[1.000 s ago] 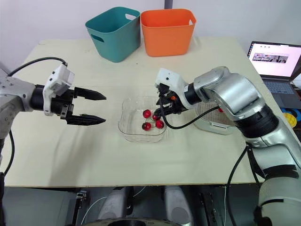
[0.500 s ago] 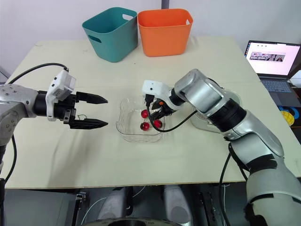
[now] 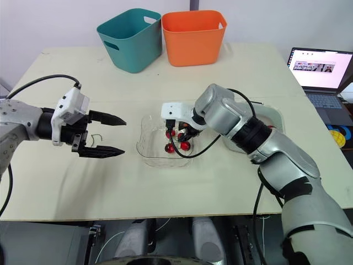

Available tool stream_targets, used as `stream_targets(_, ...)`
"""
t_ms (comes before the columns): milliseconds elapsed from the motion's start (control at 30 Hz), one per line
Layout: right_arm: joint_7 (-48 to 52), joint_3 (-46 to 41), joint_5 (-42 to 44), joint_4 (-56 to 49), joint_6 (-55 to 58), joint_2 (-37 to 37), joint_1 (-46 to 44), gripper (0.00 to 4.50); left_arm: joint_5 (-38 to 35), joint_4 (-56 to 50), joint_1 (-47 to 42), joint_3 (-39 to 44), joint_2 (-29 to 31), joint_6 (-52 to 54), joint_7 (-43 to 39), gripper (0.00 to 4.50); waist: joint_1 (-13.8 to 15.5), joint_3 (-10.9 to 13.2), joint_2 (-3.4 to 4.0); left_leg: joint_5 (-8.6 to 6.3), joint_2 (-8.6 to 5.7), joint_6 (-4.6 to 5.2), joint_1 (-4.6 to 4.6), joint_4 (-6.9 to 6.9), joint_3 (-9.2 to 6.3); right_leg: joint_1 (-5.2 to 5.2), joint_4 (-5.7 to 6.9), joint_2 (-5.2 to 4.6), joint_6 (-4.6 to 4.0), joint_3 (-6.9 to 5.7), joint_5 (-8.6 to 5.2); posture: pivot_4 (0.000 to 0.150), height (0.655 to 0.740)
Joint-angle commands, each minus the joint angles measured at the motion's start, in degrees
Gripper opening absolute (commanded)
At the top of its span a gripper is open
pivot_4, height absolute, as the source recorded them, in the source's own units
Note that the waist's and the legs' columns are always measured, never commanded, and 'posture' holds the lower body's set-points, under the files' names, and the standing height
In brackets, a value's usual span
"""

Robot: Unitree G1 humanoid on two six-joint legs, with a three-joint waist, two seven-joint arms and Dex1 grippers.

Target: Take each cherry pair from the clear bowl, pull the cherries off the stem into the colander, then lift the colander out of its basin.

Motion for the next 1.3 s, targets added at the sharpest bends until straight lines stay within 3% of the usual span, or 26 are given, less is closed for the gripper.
stream_targets(33,1.12,-0.03,-2.68,1.14,-1.8,1.21,-1.65,2.24,-1.09,-1.7,-1.11,1.34,-0.34,-0.26,0.74,4.5,0.0,0.0,0.0,0.0,0.0,0.0,0.0,0.0,0.0,0.0,0.0,0.0,0.01,0.0,0.01,0.15,0.74)
stream_targets(467,4.19,0.82,-8.39,3.49,-3.79,3.66,-0.34,2.24,-2.57,-2.6,-1.04,1.9,-1.78,-0.18,2.51,4.5,0.0,0.0,0.0,0.0,0.0,0.0,0.0,0.01,0.0,0.01,0.01,-0.01,0.04,0.0,0.07,0.15,0.74)
stream_targets(567,4.56,1.23,-9.56,3.92,-4.26,4.17,0.19,1.76,-2.72,-2.65,-1.32,1.92,-1.96,-0.2,2.73,4.5,0.0,0.0,0.0,0.0,-0.01,0.0,0.0,0.01,-0.01,0.01,0.01,-0.01,0.04,0.0,0.08,0.15,0.74)
stream_targets(700,4.76,0.8,-10.68,4.68,-4.66,4.83,0.51,0.45,-3.37,-2.61,-2.33,2.01,-2.26,0.28,3.34,4.5,0.02,-0.01,-0.01,0.0,-0.01,0.0,0.0,0.02,-0.01,0.02,0.02,-0.01,0.05,-0.01,0.08,0.15,0.74)
stream_targets(733,4.78,0.57,-10.89,4.8,-4.74,4.97,0.49,0.29,-3.47,-2.6,-2.48,1.96,-2.25,0.36,3.48,4.5,0.0,-0.01,-0.01,0.0,-0.01,0.0,0.0,0.02,-0.01,0.01,0.02,0.0,0.04,-0.01,0.08,0.15,0.74)
stream_targets(1300,6.94,-8.83,-6.99,-8.82,3.16,3.7,-2.11,0.29,-0.84,3.43,-6.27,0.83,-0.38,0.99,3.38,4.5,-0.01,-0.01,-0.01,0.0,-0.01,-0.01,0.05,0.0,-0.05,0.01,0.13,0.01,0.1,-0.04,0.07,0.15,0.74)
